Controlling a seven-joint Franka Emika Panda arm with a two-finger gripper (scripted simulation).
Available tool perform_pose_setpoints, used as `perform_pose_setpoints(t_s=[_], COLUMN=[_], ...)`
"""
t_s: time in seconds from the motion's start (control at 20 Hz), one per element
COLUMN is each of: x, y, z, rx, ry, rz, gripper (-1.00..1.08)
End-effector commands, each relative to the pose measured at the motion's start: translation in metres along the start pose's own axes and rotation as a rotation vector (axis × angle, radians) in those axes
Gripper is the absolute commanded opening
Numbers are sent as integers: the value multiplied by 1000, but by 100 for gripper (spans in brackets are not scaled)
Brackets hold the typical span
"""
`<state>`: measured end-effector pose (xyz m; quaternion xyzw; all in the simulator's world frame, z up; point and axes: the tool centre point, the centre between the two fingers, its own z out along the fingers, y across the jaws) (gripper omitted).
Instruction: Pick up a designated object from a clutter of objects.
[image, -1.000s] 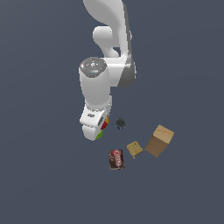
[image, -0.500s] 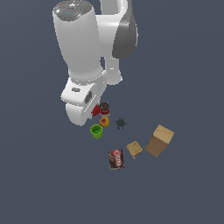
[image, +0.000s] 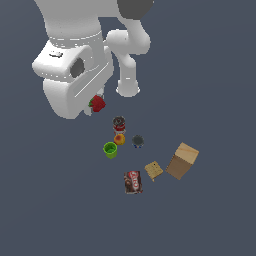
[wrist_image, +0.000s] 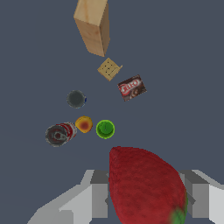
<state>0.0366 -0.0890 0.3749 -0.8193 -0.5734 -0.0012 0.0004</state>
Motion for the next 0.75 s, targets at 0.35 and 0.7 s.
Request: perform_pose_setpoints(t_s=[0.35, 0.7], x=[-9, -10], y=[8, 11], z=[-51, -60], rx=[1, 1], ry=[-2, -2], rz=[2, 3], gripper=[-100, -100])
